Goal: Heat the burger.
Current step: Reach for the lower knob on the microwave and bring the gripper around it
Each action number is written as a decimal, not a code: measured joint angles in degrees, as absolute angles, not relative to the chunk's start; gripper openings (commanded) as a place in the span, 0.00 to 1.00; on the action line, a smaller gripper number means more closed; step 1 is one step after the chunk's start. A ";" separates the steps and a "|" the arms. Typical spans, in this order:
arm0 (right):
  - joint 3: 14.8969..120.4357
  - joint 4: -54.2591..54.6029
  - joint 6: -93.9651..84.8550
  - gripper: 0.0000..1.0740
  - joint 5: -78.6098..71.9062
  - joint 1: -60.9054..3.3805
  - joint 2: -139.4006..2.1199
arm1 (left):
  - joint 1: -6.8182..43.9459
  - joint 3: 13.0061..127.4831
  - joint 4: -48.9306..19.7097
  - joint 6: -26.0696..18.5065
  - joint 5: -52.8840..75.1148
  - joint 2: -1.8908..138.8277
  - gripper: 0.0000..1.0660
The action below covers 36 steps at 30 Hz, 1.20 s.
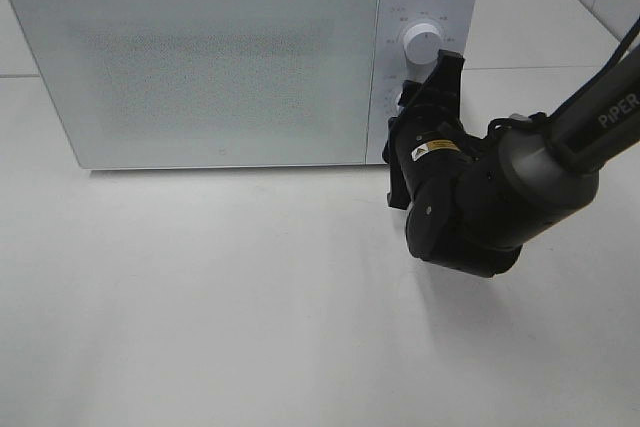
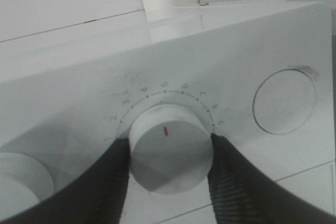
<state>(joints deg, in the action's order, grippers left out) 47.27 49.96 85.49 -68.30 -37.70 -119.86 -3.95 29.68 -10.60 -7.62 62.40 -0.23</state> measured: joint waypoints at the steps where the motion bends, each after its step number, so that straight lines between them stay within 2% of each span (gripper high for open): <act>1: 47.33 50.31 86.46 0.04 -68.30 -37.70 -119.86 | -3.95 29.68 -10.60 -7.62 62.40 -0.23 0.95; 22: 47.44 51.05 91.04 0.09 -67.95 -37.87 -119.58 | -3.95 29.68 -10.60 -7.62 62.40 -0.23 0.95; 25: 47.44 51.17 91.04 0.14 -67.67 -37.87 -119.40 | -3.95 29.68 -10.60 -7.62 62.40 -0.23 0.95; 27: 47.44 51.39 90.58 0.23 -67.67 -37.87 -119.40 | -3.95 29.68 -10.60 -7.62 62.40 -0.23 0.95; 28: 47.44 51.39 90.58 0.23 -67.67 -37.87 -119.40 | -3.95 29.68 -10.60 -7.62 62.40 -0.23 0.95; 30: 47.50 51.57 90.01 0.33 -67.61 -37.87 -119.40 | -3.95 29.68 -10.60 -7.62 62.40 -0.23 0.95; 31: 47.50 51.57 90.01 0.33 -67.61 -37.87 -119.40 | -3.95 29.68 -10.60 -7.62 62.40 -0.23 0.95; 32: 47.56 52.14 89.44 0.39 -67.55 -37.99 -119.35 | -3.95 29.68 -10.60 -7.62 62.40 -0.23 0.95; 36: 47.96 53.23 87.61 0.47 -67.21 -38.10 -119.35 | -3.95 29.68 -10.60 -7.62 62.40 -0.23 0.95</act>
